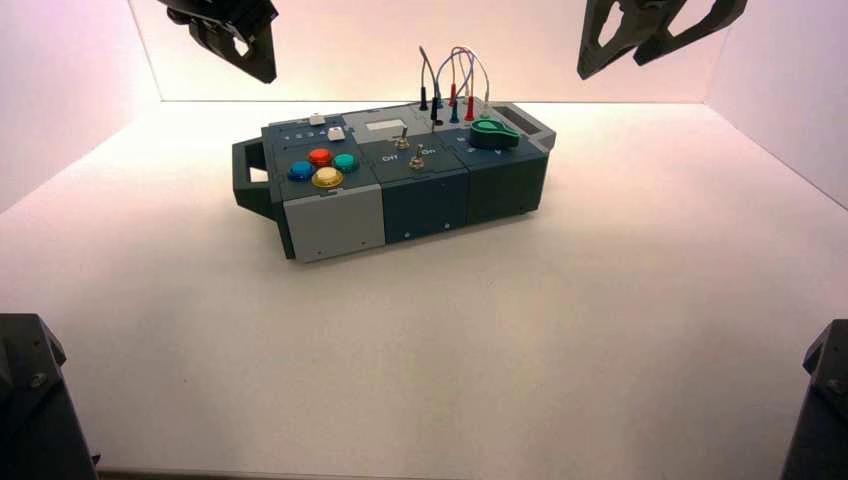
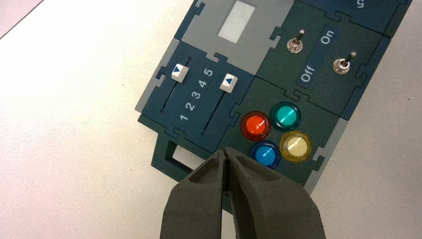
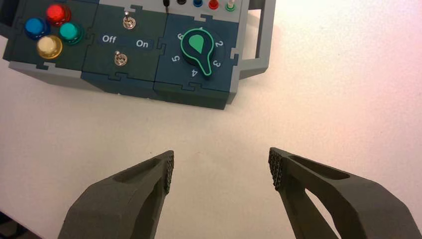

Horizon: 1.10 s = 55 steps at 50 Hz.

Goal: Pull the red wire.

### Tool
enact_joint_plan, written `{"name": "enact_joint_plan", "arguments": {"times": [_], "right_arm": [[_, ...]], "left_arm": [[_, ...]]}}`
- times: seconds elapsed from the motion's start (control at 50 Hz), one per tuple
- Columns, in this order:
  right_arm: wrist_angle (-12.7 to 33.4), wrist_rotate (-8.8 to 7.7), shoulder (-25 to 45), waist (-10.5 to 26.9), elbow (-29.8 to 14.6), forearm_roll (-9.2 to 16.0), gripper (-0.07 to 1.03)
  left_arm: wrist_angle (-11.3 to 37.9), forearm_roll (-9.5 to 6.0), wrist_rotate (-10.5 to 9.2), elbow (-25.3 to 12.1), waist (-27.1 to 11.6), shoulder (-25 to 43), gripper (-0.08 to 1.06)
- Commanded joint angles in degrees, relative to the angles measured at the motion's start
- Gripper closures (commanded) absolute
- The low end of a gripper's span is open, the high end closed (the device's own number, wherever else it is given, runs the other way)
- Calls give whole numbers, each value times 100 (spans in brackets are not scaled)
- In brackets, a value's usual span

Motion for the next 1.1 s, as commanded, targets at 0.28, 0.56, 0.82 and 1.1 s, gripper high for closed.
{"name": "enact_joint_plan", "arguments": {"times": [0.28, 0.56, 0.82, 1.1], "right_arm": [[448, 53, 237, 26, -905, 44, 32], [1116, -18, 1204, 26, -1986, 9, 26], [1266, -167, 1960, 97, -2628, -9, 26], [1292, -325, 2979, 211, -3243, 9, 29]], "left_arm": [[562, -185, -237, -352, -18, -53, 101], [624, -193, -88, -369, -141, -352, 101], [536, -202, -88, -308, -281, -650, 101], [536, -229, -114, -308, -281, -668, 101]]}}
